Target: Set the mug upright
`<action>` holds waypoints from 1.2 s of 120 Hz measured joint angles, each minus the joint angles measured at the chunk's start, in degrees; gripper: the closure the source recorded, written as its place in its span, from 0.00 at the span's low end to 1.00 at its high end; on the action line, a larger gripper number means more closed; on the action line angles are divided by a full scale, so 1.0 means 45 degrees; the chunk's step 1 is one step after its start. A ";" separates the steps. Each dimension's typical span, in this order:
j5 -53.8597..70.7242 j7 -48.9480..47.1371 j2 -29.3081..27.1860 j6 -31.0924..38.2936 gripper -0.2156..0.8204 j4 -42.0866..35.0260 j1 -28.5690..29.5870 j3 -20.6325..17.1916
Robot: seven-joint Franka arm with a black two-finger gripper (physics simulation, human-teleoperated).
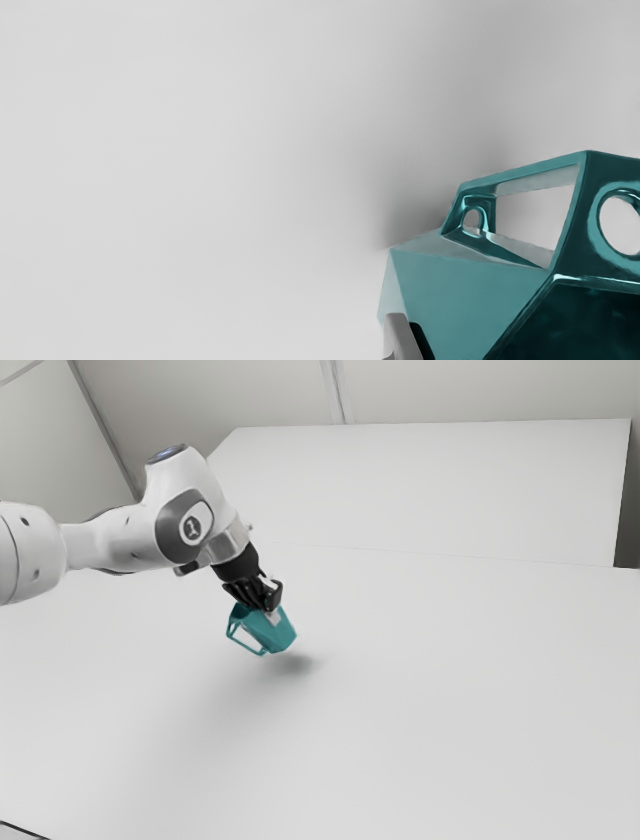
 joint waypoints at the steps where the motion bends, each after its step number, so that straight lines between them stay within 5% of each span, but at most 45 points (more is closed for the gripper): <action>1: 0.0208 0.0000 -0.0026 -0.0006 0.96 -0.0023 -0.0036 0.0000; 63: 0.3462 0.0001 -0.1966 0.0291 0.96 -0.2956 -0.0375 -0.0034; 144: 0.3470 0.0004 -0.0768 0.2798 0.96 -0.3189 -0.0317 -0.0006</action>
